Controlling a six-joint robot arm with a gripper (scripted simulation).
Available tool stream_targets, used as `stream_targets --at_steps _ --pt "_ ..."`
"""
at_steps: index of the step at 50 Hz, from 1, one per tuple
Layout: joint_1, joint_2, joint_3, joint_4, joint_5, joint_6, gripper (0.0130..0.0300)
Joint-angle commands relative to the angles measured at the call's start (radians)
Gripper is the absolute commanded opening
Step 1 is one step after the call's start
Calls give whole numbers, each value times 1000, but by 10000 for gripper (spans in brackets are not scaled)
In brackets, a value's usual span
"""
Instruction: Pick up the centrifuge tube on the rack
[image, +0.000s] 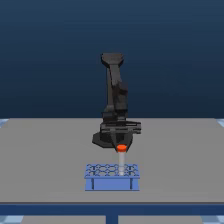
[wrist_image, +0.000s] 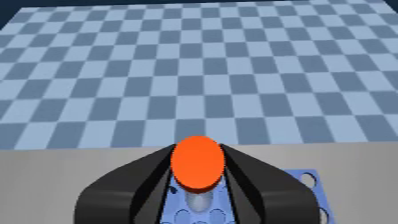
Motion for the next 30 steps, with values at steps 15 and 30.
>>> stream_targets --at_steps 15,30 --pt "0 -20 -19 289 16 -315 130" --pt "0 -35 -34 528 15 -555 130"
